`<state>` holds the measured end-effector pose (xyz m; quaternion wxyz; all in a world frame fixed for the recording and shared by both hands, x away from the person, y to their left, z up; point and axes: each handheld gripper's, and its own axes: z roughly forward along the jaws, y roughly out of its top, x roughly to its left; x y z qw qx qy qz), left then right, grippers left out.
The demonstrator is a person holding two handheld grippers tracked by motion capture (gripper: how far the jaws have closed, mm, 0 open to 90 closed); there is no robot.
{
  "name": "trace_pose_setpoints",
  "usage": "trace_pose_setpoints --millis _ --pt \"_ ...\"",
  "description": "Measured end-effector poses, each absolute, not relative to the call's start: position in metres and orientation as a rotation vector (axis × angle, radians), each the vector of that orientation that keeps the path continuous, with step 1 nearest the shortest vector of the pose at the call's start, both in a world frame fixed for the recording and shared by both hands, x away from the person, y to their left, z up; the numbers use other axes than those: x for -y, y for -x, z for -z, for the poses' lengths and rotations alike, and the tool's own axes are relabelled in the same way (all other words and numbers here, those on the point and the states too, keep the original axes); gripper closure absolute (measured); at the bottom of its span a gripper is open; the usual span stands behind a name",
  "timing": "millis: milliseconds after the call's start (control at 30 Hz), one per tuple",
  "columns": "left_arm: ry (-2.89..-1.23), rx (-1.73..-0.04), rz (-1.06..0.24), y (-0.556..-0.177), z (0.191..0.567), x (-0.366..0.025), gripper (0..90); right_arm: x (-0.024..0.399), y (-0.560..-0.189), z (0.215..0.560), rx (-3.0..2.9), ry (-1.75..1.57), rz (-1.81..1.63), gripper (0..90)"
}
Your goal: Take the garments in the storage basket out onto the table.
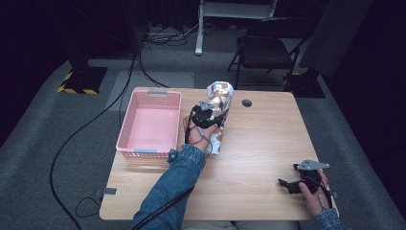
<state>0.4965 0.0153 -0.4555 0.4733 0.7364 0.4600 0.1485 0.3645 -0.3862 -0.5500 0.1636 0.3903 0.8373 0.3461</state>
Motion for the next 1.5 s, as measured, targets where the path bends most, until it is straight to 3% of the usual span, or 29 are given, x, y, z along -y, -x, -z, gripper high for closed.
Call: trace_pose_setpoints --millis 1500 --pt "-1.892 -1.25 -0.283 -0.51 0.52 0.003 57.8 0.386 -0.364 0.55 -2.392 -1.107 -0.989 0.0"
